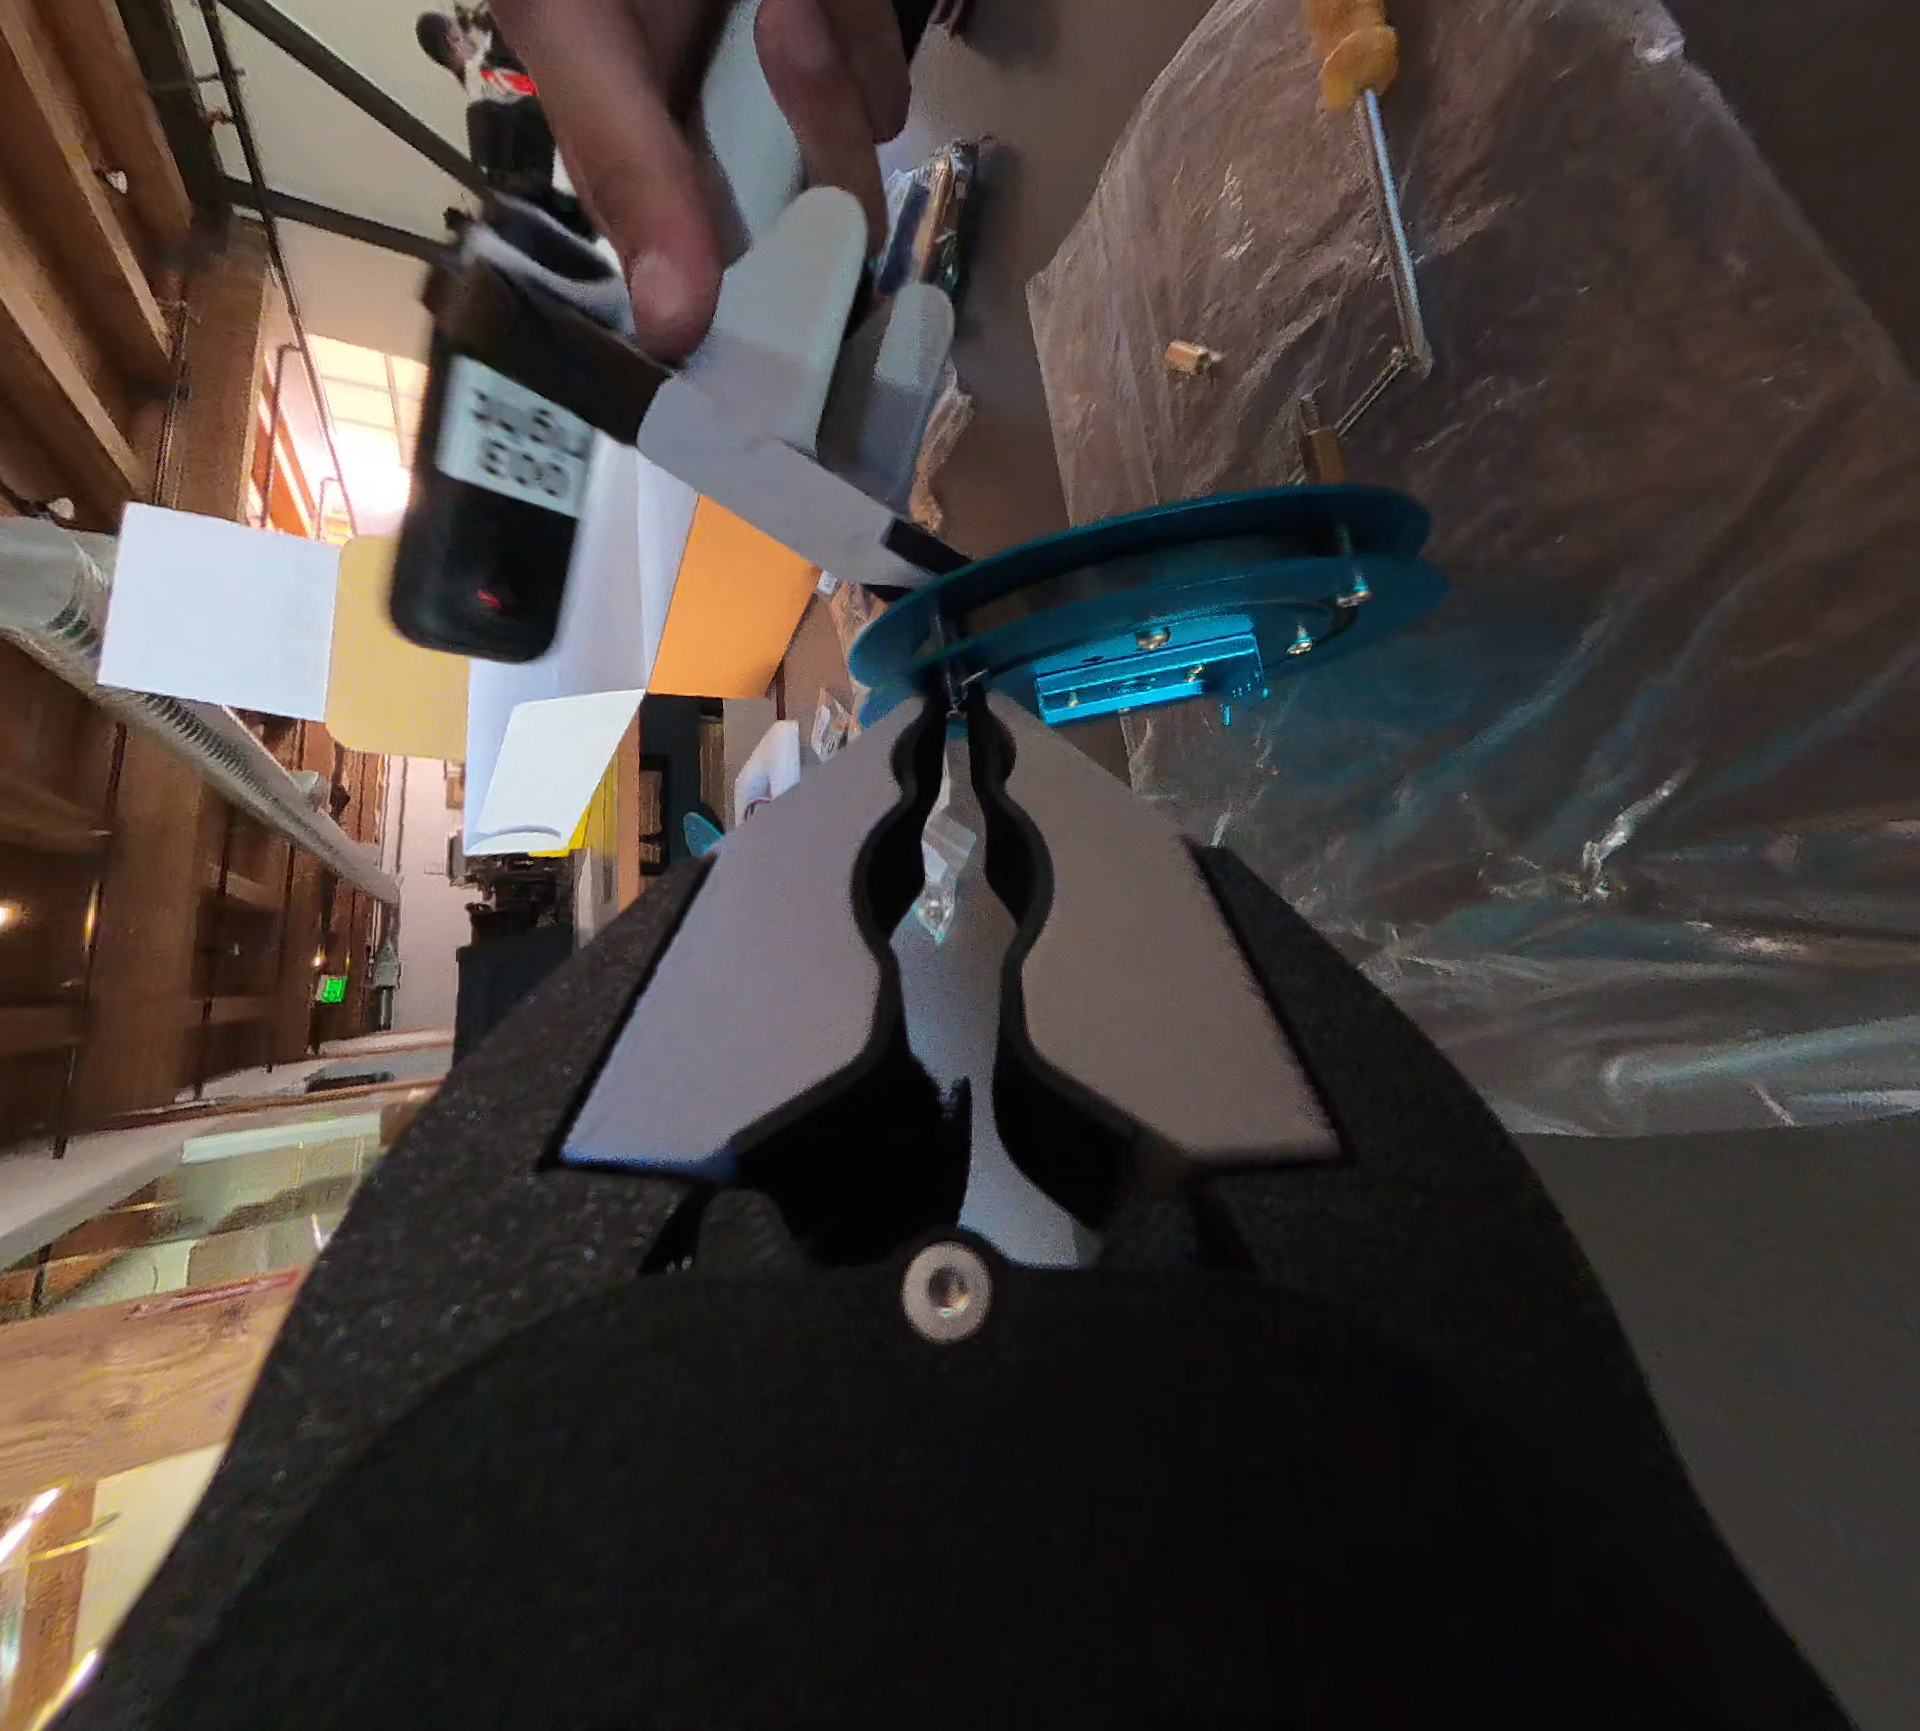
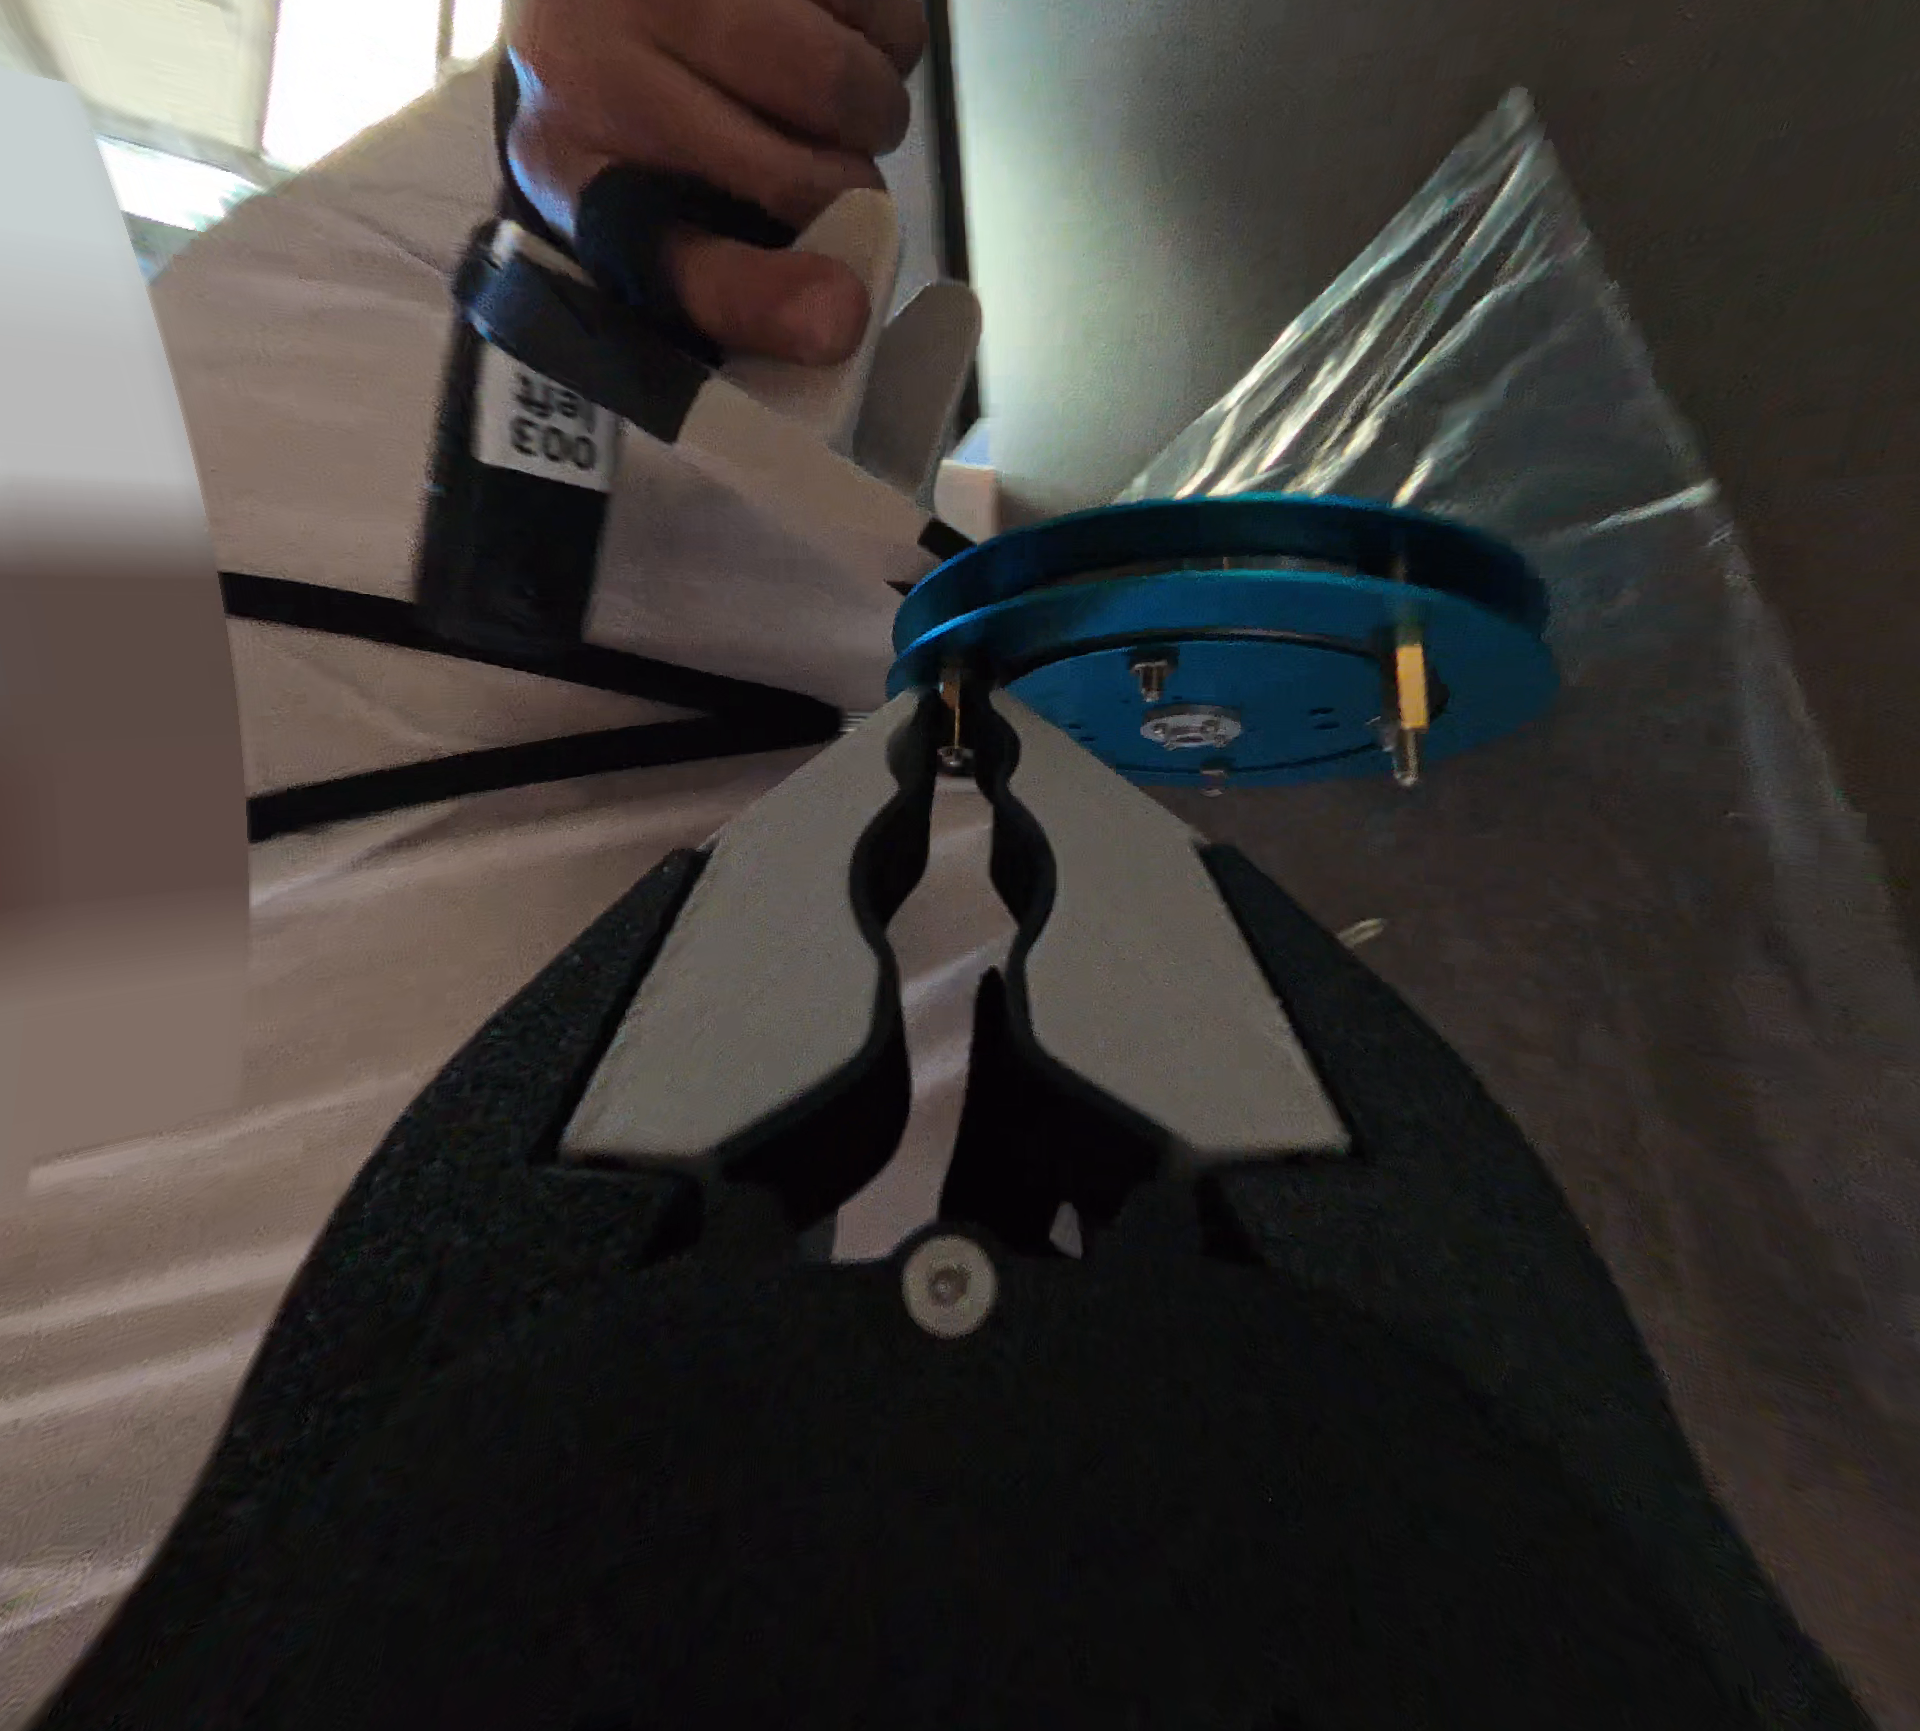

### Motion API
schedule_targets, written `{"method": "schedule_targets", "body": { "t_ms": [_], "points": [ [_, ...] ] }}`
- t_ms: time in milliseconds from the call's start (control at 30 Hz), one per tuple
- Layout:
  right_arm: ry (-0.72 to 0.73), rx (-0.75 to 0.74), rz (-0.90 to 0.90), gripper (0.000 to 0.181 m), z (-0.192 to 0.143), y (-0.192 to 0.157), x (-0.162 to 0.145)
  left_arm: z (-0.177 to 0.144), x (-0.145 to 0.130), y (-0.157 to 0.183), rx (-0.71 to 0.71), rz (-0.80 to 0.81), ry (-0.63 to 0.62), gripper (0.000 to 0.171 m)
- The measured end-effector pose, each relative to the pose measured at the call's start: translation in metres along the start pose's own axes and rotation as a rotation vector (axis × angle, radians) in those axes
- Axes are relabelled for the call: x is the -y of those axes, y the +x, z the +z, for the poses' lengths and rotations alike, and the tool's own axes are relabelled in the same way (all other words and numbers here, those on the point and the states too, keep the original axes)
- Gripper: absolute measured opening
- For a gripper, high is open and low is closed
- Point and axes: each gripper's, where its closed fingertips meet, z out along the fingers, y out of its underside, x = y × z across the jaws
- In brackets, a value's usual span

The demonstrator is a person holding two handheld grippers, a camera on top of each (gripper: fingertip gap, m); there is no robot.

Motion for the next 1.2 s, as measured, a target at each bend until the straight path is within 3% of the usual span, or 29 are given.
{"method": "schedule_targets", "body": {
  "t_ms": [67, 200, 333, 400, 433, 467, 533, 600, 667, 833, 933, 1100, 1133, 1200],
  "points": [
    [-0.029, -0.206, -0.218, 0.004, -0.002, 0.004, 0.001, 0.001, -0.001, -0.001, -0.030, -0.081, -0.006, 0.004],
    [-0.105, -0.634, -0.664, 0.005, -0.004, 0.011, 0.002, 0.000, 0.000, 0.003, -0.268, -0.418, 0.027, 0.004],
    [-0.183, -0.837, -0.866, 0.005, -0.006, 0.014, 0.003, -0.003, 0.004, 0.007, -0.494, -0.671, 0.062, 0.004],
    [-0.196, -0.817, -0.817, 0.003, -0.007, 0.014, 0.001, -0.002, 0.006, 0.007, -0.496, -0.652, 0.077, 0.004],
    [-0.173, -0.760, -0.706, 0.003, -0.008, 0.015, 0.000, 0.000, 0.005, 0.005, -0.421, -0.559, 0.071, 0.003],
    [-0.123, -0.647, -0.530, 0.003, -0.008, 0.014, 0.000, 0.004, 0.002, 0.001, -0.297, -0.402, 0.048, 0.002],
    [-0.009, -0.230, -0.066, 0.003, -0.005, 0.005, -0.005, 0.008, 0.001, -0.004, -0.034, -0.006, -0.016, 0.003],
    [0.041, 0.045, 0.118, 0.004, -0.003, -0.001, -0.008, 0.007, 0.005, -0.004, 0.060, 0.117, -0.031, 0.003],
    [0.026, -0.001, 0.043, 0.004, 0.001, -0.002, -0.013, 0.004, 0.007, -0.001, -0.016, -0.005, -0.009, 0.003],
    [-0.065, -0.667, -0.579, 0.010, -0.010, 0.009, -0.003, 0.001, 0.007, 0.004, -0.397, -0.526, 0.023, 0.004],
    [-0.114, -0.814, -0.699, 0.005, -0.009, 0.008, -0.002, 0.000, 0.007, 0.006, -0.500, -0.629, 0.036, 0.004],
    [-0.082, -0.689, -0.567, 0.004, -0.009, 0.010, -0.003, 0.004, 0.006, 0.002, -0.376, -0.480, 0.012, 0.003],
    [-0.058, -0.591, -0.441, 0.003, -0.010, 0.009, -0.004, 0.007, 0.006, -0.001, -0.253, -0.314, 0.006, 0.002],
    [-0.008, -0.171, -0.025, 0.002, -0.005, 0.001, -0.013, 0.008, 0.010, -0.002, 0.025, 0.138, -0.025, 0.002]
  ]
}}
